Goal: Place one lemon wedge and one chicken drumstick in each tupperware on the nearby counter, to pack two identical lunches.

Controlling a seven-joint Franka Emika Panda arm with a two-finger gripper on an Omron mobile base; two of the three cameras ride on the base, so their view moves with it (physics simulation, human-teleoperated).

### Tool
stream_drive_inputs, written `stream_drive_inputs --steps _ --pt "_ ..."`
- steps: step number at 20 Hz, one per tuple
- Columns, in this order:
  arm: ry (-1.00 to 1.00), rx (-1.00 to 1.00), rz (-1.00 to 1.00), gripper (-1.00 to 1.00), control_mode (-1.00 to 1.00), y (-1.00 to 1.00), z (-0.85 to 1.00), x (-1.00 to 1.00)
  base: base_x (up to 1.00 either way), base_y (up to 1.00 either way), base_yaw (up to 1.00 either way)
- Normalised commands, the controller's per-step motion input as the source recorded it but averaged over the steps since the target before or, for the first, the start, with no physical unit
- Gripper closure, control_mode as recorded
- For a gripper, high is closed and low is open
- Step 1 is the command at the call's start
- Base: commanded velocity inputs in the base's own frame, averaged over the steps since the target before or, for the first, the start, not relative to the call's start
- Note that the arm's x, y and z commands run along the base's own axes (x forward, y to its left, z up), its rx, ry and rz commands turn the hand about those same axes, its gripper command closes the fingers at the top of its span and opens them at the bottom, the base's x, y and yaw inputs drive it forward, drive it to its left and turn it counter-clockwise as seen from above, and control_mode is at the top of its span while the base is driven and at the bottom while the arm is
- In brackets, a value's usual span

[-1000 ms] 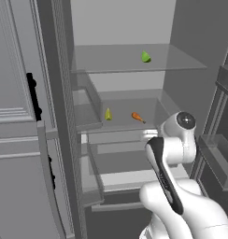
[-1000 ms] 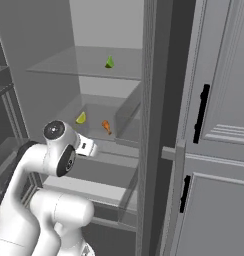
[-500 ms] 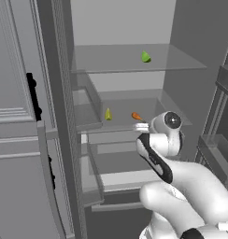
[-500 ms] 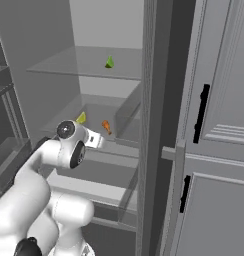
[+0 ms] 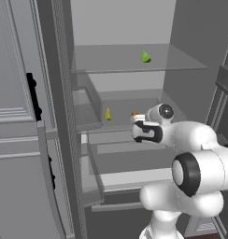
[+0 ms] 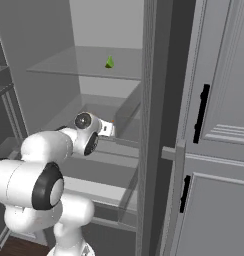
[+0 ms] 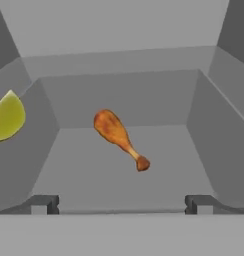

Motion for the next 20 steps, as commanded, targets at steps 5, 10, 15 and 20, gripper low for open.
stream_drive_inputs --steps 5,10,15,20 --pt "0.07 -0.06 0.11 -1.0 -1.0 -0.01 0.0 0.56 0.0 0.0 0.0" --pt "0.18 0.0 0.02 -1.0 -1.0 0.01 0.0 0.59 0.0 0.0 0.0" --pt "0.2 0.0 0.0 -1.0 -1.0 0.0 -0.14 0.65 0.0 0.0 0.0" --pt "0.04 0.0 0.0 -1.0 -1.0 0.06 -0.43 0.44 0.0 0.0 0.0"
